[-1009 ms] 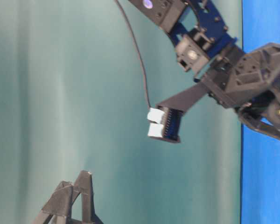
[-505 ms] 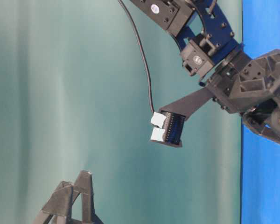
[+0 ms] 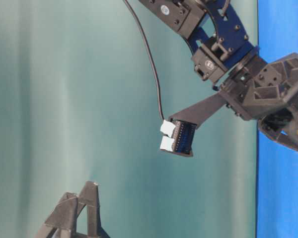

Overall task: Handover the blue block to the right arm after grasping it with the left arm, then place it in the designated position.
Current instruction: 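Move the right gripper with the cube left and down to table centre, then open the right gripper to release the cube on the table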

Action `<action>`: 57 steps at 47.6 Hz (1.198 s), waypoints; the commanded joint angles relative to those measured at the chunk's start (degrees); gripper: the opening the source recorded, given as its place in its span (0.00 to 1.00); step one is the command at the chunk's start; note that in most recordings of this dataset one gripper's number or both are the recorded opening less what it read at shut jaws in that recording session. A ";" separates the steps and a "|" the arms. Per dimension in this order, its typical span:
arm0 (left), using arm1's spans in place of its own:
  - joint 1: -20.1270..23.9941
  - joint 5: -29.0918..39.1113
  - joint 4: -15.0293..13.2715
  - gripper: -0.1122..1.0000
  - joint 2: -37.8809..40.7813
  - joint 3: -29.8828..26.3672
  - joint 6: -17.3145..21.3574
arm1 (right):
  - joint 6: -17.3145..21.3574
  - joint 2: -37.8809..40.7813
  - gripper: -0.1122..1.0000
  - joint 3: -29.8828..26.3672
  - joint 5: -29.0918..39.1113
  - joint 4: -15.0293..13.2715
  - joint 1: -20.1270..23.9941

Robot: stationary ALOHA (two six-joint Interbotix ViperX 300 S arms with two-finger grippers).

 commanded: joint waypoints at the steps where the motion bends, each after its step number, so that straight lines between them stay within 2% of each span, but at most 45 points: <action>1: -0.09 -0.26 0.00 0.94 -0.35 -1.14 -0.09 | -0.09 -0.97 0.84 -0.97 -0.18 0.26 -0.18; 15: -0.09 0.09 0.09 0.94 -0.62 -1.05 -0.26 | -0.44 -6.06 0.86 -0.35 2.99 0.09 -0.18; 30: -0.09 0.35 0.09 0.94 -0.79 -0.97 -0.09 | -0.53 -19.42 0.86 2.46 13.97 -0.18 -0.18; 57: -0.09 0.35 0.09 0.94 -0.62 -1.14 0.26 | -0.62 -41.48 0.85 9.67 23.64 -0.26 -0.09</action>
